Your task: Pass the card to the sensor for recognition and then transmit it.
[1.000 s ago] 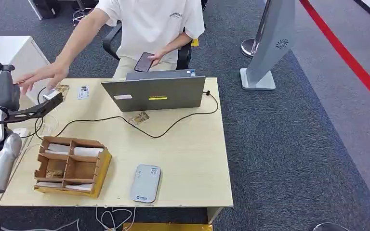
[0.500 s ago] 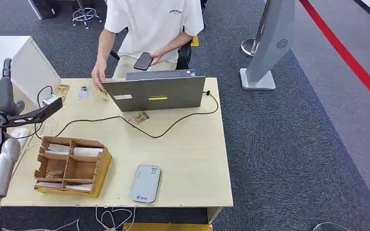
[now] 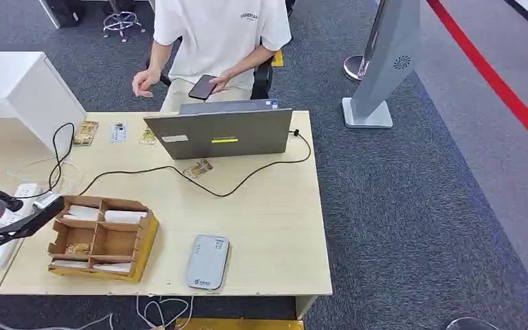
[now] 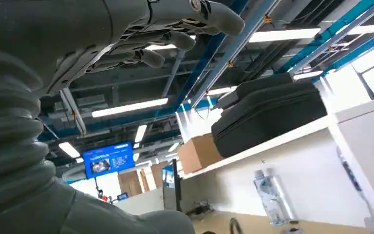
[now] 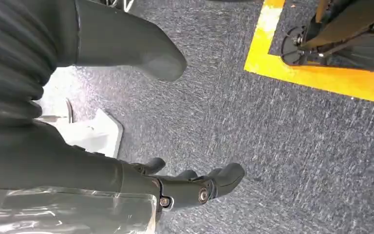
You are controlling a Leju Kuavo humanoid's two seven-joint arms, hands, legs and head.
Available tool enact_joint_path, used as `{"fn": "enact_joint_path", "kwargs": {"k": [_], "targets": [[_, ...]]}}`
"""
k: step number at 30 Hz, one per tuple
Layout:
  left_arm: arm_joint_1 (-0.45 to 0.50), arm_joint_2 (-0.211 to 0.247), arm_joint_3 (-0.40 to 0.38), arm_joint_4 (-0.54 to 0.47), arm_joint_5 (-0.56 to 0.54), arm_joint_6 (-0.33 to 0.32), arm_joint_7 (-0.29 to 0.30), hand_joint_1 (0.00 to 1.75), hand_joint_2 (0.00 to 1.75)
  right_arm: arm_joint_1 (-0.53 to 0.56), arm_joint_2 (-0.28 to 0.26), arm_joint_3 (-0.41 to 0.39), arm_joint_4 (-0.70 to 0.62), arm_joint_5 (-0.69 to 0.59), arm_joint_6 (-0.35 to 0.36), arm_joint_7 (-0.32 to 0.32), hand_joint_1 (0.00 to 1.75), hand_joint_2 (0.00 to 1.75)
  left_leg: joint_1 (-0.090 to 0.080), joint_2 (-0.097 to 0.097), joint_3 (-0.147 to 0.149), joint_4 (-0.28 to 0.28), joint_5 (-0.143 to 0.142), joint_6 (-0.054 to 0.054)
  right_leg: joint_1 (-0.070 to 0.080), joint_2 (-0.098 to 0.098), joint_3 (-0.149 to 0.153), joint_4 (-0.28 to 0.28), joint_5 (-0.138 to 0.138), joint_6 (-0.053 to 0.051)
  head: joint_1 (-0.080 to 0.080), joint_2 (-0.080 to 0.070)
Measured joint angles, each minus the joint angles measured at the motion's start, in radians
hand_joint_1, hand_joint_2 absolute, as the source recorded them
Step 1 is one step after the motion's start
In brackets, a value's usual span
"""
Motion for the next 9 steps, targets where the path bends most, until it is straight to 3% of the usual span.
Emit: {"fn": "enact_joint_path", "kwargs": {"k": [5,9], "targets": [[0.216,0.013,0.189,-0.117,0.155,0.061,-0.079,0.0,1.75,0.004,-0.003,-0.015,0.0,-0.006,-0.004,0.011,0.0,1.75,0.0,0.005,0.001,0.0,-0.002,-0.001,0.0,0.006,-0.002,0.0,0.0,0.0,0.0,0.0],[0.315,-0.007,0.304,-0.157,0.175,0.079,-0.118,0.0,1.75,0.002,-0.003,-0.024,0.0,-0.008,-0.005,0.011,0.0,1.75,0.0,0.001,-0.001,0.0,-0.002,-0.001,0.0,0.0,-0.001,-0.001,-0.002,-0.001,0.0,0.0]]}}
